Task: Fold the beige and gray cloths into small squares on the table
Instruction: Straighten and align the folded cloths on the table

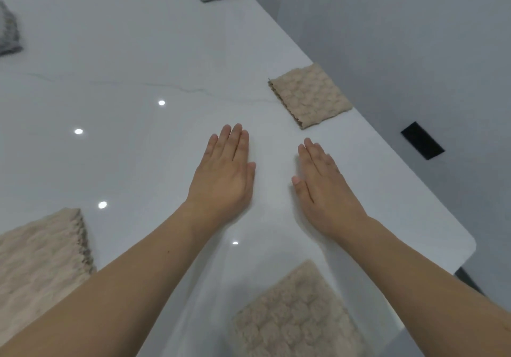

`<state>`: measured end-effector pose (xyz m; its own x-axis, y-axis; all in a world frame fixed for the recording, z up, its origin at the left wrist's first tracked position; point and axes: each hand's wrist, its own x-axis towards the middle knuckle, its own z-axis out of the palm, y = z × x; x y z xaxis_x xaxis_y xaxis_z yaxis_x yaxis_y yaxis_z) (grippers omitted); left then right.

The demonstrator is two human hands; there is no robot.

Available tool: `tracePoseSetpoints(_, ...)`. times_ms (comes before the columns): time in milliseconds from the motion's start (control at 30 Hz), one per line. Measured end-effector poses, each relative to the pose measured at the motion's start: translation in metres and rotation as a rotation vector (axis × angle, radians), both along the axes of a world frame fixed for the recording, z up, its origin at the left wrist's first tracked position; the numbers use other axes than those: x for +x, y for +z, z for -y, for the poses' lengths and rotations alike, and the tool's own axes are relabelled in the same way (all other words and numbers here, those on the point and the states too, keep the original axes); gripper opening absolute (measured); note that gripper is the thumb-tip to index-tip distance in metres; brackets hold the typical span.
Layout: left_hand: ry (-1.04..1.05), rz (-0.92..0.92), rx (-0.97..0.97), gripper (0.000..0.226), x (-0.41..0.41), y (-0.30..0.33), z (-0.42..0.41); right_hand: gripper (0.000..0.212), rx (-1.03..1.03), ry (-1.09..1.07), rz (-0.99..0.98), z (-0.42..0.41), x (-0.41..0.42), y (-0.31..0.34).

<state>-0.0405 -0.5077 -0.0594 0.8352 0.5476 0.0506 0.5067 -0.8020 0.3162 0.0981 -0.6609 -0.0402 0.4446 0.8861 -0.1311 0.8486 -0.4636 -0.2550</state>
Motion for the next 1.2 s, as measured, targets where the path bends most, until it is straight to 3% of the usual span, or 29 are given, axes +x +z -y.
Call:
tracePoseSetpoints(233, 0.153, 0.088, -0.083, 0.06, 0.058, 0.0, 0.005, 0.061, 0.186, 0.019, -0.152, -0.004, 0.09, 0.004)
tracePoseSetpoints(433, 0.286, 0.093, -0.069, 0.06, 0.119, -0.004, 0.006, 0.064, 0.213, 0.149, -0.066, -0.025, 0.177, -0.004)
tracePoseSetpoints(633, 0.446, 0.17, -0.245, 0.061, 0.154, -0.008, -0.002, 0.059, 0.292, 0.156, -0.413, -0.053, 0.229, -0.007)
tracePoseSetpoints(800, 0.573, 0.42, -0.426, 0.054, 0.192, -0.001, -0.008, 0.053, 0.389, 0.04, -0.722, -0.092, 0.255, -0.012)
tracePoseSetpoints(967, 0.658, 0.615, -0.598, 0.053, 0.234, 0.006, -0.012, 0.052, 0.376, 0.04, -0.833, -0.12, 0.261, -0.026)
tracePoseSetpoints(1067, 0.66, 0.634, -0.626, 0.054, 0.247, 0.005, -0.012, 0.056, 0.349, 0.057, -0.899, -0.122, 0.257, -0.033)
tracePoseSetpoints(1200, 0.657, 0.626, -0.628, 0.055, 0.249, 0.004, -0.013, 0.06, 0.326, 0.133, -0.843, -0.124, 0.258, -0.034)
